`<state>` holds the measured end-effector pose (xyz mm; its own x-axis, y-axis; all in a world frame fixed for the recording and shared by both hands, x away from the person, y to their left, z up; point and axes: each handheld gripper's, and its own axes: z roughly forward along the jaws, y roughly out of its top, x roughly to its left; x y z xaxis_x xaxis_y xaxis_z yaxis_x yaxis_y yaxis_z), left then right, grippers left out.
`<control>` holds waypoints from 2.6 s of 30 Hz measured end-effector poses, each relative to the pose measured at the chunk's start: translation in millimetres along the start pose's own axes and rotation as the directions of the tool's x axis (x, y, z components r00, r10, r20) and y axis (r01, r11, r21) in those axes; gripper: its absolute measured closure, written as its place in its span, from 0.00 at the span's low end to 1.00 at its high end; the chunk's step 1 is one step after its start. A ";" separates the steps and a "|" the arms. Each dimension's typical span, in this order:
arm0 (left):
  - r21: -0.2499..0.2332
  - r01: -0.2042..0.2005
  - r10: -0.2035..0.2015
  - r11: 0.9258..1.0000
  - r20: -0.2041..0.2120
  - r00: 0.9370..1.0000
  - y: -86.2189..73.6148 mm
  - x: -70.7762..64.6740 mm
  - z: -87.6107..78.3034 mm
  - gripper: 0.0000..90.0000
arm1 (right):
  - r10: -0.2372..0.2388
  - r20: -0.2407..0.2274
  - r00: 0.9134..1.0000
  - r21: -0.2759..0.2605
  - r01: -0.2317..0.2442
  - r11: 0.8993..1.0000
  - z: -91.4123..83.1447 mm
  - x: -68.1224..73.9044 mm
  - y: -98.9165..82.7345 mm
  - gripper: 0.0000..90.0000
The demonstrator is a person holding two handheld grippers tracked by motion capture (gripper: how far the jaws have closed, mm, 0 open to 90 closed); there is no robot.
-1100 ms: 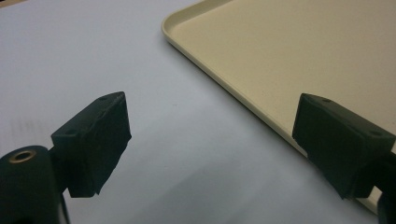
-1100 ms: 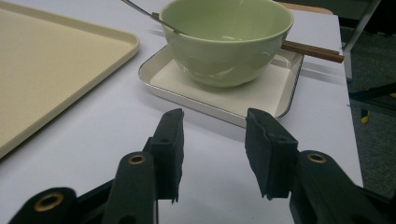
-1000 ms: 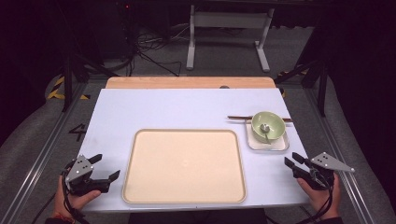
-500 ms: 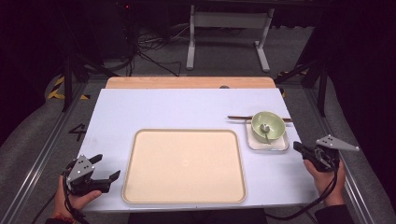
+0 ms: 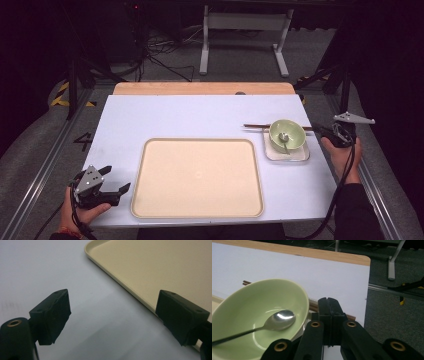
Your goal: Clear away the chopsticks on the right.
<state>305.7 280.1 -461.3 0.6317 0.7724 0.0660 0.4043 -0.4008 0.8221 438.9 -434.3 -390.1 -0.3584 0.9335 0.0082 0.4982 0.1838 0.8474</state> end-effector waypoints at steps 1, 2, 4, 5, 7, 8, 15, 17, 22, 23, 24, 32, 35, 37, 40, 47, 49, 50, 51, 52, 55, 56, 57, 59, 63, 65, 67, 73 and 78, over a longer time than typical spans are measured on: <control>0.007 -0.002 0.002 1.000 -0.003 1.000 0.2 -0.2 0.4 0.15 | -0.002 -0.003 1.000 0.009 0.002 1.000 7.0 -2.9 3.6 1.00; 0.007 -0.002 0.002 1.000 -0.003 1.000 0.2 -0.2 0.4 0.15 | -0.002 -0.003 1.000 0.009 0.002 1.000 7.0 -2.9 3.6 1.00; 0.004 -0.008 0.008 1.000 -0.005 1.000 1.7 -1.6 -0.3 0.15 | 0.027 -0.013 1.000 0.039 -0.026 0.999 24.5 -11.8 9.0 1.00; 0.001 -0.006 0.006 1.000 -0.005 1.000 1.8 -2.1 -0.8 0.15 | 0.032 -0.022 0.999 0.051 -0.031 0.998 31.9 -14.9 9.9 1.00; -0.002 -0.005 0.005 1.000 -0.003 1.000 1.8 -2.3 -1.6 0.15 | 0.045 -0.032 0.998 0.063 -0.043 0.997 41.4 -17.8 11.1 1.00; -0.002 -0.008 0.008 1.000 -0.003 1.000 1.6 -2.0 -2.2 0.15 | 0.045 -0.032 0.998 0.063 -0.043 0.997 41.4 -17.8 11.1 1.00; 0.001 -0.001 0.001 1.000 -0.005 1.000 -1.1 -1.5 -3.4 0.15 | 0.039 0.000 0.999 0.124 -0.039 0.991 72.7 -20.3 15.0 1.00; 0.002 -0.002 0.002 1.000 -0.001 1.000 -1.8 -1.1 -3.2 0.16 | 0.074 0.009 0.997 0.134 -0.074 0.988 82.7 -26.6 14.4 1.00; -0.003 -0.005 0.005 1.000 0.005 1.000 -2.8 -0.8 -3.8 0.16 | 0.072 0.011 0.997 0.172 -0.073 0.982 93.1 -29.4 11.1 1.00; -0.008 0.001 -0.001 1.000 0.009 1.000 -3.0 -1.0 -4.7 0.16 | 0.071 0.019 0.997 0.191 -0.074 0.979 95.7 -30.4 9.3 1.00; -0.008 0.001 -0.001 1.000 0.009 1.000 -3.0 -1.0 -4.7 0.16 | 0.071 0.019 0.997 0.191 -0.074 0.979 95.7 -30.4 9.3 1.00; -0.035 0.003 -0.002 0.999 0.034 0.999 0.4 -4.2 -6.7 0.15 | 0.113 -0.033 0.993 0.278 -0.099 0.955 90.0 -34.8 2.6 1.00; -0.048 0.007 -0.005 0.999 0.040 0.999 1.5 -5.1 -8.8 0.15 | 0.099 -0.033 0.994 0.285 -0.086 0.955 87.0 -32.4 1.2 1.00; -0.045 0.004 -0.003 0.999 0.035 0.999 1.5 -5.4 -9.0 0.15 | 0.094 -0.026 0.995 0.292 -0.082 0.953 84.4 -31.1 -0.9 1.00; -0.046 0.008 -0.006 0.999 0.039 0.999 1.1 -5.4 -9.0 0.15 | 0.101 -0.029 0.994 0.286 -0.089 0.954 78.5 -31.6 -6.0 1.00; -0.033 0.005 -0.003 0.999 0.044 0.999 1.2 -5.0 -7.6 0.15 | 0.157 -0.071 0.985 0.241 -0.136 0.961 64.9 -35.1 -18.4 1.00; -0.034 0.011 -0.010 0.999 0.046 0.999 0.9 -5.2 -7.3 0.15 | 0.174 -0.079 0.982 0.230 -0.152 0.961 61.8 -35.4 -21.2 1.00; -0.030 0.010 -0.008 0.999 0.045 0.999 0.8 -5.1 -7.1 0.15 | 0.173 -0.079 0.982 0.229 -0.151 0.962 60.7 -34.8 -22.2 0.99; -0.030 0.011 -0.010 0.999 0.047 0.999 0.7 -5.3 -7.0 0.15 | 0.167 -0.079 0.983 0.226 -0.145 0.963 59.1 -34.2 -23.3 0.99; -0.030 0.011 -0.010 0.999 0.047 0.999 0.7 -5.3 -7.0 0.15 | 0.167 -0.079 0.983 0.226 -0.145 0.963 59.1 -34.2 -23.3 0.99; -0.020 0.002 -0.001 1.000 0.047 0.999 0.7 -5.8 -6.8 0.15 | 0.156 -0.085 0.984 0.209 -0.135 0.968 54.4 -34.4 -25.8 0.96; -0.020 0.001 0.000 1.000 0.047 0.999 0.7 -6.0 -6.8 0.15 | 0.161 -0.073 0.984 0.180 -0.145 0.973 49.4 -37.5 -26.2 0.93; -0.022 0.002 -0.001 1.000 0.046 0.999 0.7 -6.5 -7.2 0.15 | 0.164 -0.075 0.984 0.159 -0.151 0.976 45.9 -39.3 -26.1 0.92; -0.021 -0.003 0.004 1.000 0.045 0.999 0.7 -6.1 -7.6 0.15 | 0.165 -0.086 0.982 0.142 -0.152 0.978 43.2 -40.1 -25.8 0.91; -0.017 -0.001 0.002 1.000 0.046 0.999 0.7 -6.0 -6.8 0.15 | 0.109 -0.145 0.983 0.136 -0.089 0.987 36.2 -35.8 -22.1 0.88; -0.016 -0.009 0.009 1.000 0.047 0.999 1.2 -6.9 -6.8 0.15 | 0.097 -0.156 0.983 0.153 -0.073 0.986 37.6 -33.7 -21.4 0.87; -0.017 -0.010 0.011 1.000 0.047 0.999 0.9 -7.3 -7.7 0.15 | 0.110 -0.181 0.977 0.150 -0.083 0.985 38.8 -33.6 -21.9 0.86; -0.016 -0.006 0.007 1.000 0.050 0.999 0.6 -7.1 -7.5 0.15 | 0.103 -0.191 0.976 0.165 -0.072 0.984 37.6 -33.6 -21.8 0.85; -0.017 -0.009 0.010 1.000 0.053 0.999 0.8 -7.2 -7.1 0.15 | 0.118 -0.190 0.975 0.190 -0.081 0.978 39.2 -35.7 -24.1 0.84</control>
<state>296.8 277.6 -457.1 0.6702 0.7409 0.0440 0.3874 -0.3998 0.8307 470.7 -459.9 -431.6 -0.4409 0.8730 0.2086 0.6666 0.1629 0.7274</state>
